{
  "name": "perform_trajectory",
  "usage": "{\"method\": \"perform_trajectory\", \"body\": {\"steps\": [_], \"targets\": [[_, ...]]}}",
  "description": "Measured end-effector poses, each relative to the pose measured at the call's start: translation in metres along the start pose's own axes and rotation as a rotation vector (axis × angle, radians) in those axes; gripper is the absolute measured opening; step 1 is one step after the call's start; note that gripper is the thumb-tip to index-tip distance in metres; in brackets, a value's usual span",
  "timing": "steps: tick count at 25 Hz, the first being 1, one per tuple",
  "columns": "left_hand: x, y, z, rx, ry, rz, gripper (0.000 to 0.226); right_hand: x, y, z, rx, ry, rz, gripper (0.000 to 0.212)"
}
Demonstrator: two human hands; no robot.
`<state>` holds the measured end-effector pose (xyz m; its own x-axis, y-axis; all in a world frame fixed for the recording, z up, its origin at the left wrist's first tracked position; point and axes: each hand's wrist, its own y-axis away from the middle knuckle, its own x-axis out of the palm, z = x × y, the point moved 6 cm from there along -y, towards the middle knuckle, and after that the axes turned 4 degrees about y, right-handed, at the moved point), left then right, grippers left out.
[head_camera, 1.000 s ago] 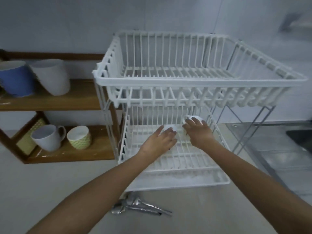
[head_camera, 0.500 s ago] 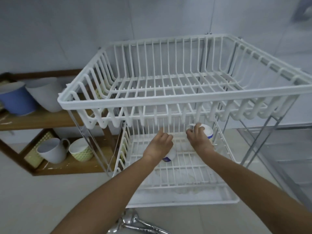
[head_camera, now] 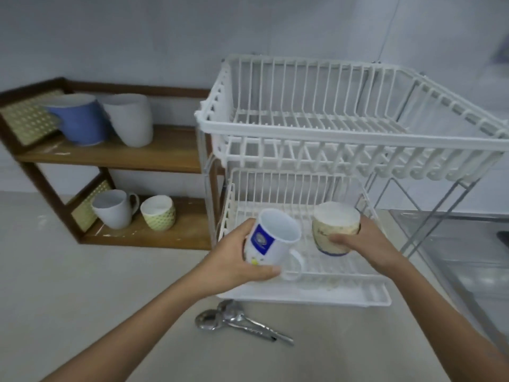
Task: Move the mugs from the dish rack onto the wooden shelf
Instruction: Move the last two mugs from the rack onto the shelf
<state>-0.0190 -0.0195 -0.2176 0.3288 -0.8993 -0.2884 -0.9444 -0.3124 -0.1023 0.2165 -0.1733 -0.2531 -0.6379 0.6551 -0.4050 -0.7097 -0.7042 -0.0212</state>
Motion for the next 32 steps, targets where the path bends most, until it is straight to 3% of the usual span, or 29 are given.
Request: {"method": "perform_trajectory", "body": {"steps": [2, 4, 8, 11, 16, 21, 27, 32], "targets": [[-0.028, 0.031, 0.006, -0.021, 0.1, 0.02, 0.059, 0.035, 0.031, 0.013, -0.021, -0.263, 0.117, 0.076], [-0.066, 0.055, 0.02, -0.042, 0.082, -0.088, 0.058, 0.079, 0.059, 0.035, -0.073, -0.348, 0.193, 0.077], [-0.155, 0.083, 0.057, -0.15, 0.033, -0.37, 0.052, 0.179, 0.092, 0.091, -0.19, -0.368, 0.272, 0.079], [-0.213, 0.092, 0.083, -0.203, -0.041, -0.51, 0.05, 0.24, 0.084, 0.145, -0.236, -0.314, 0.18, 0.075], [-0.249, 0.076, 0.109, -0.226, -0.158, -0.479, 0.064, 0.278, 0.018, 0.239, -0.356, -0.223, -0.134, 0.081], [-0.25, 0.047, 0.127, -0.239, -0.171, -0.448, 0.071, 0.274, -0.083, 0.276, -0.259, -0.07, -0.408, 0.089], [-0.24, 0.017, 0.147, -0.222, -0.153, -0.337, 0.075, 0.269, -0.152, 0.254, -0.054, 0.022, -0.436, 0.096], [-0.234, -0.002, 0.155, -0.199, -0.109, -0.284, 0.07, 0.269, -0.143, 0.26, -0.134, 0.072, -0.399, 0.08]]}}
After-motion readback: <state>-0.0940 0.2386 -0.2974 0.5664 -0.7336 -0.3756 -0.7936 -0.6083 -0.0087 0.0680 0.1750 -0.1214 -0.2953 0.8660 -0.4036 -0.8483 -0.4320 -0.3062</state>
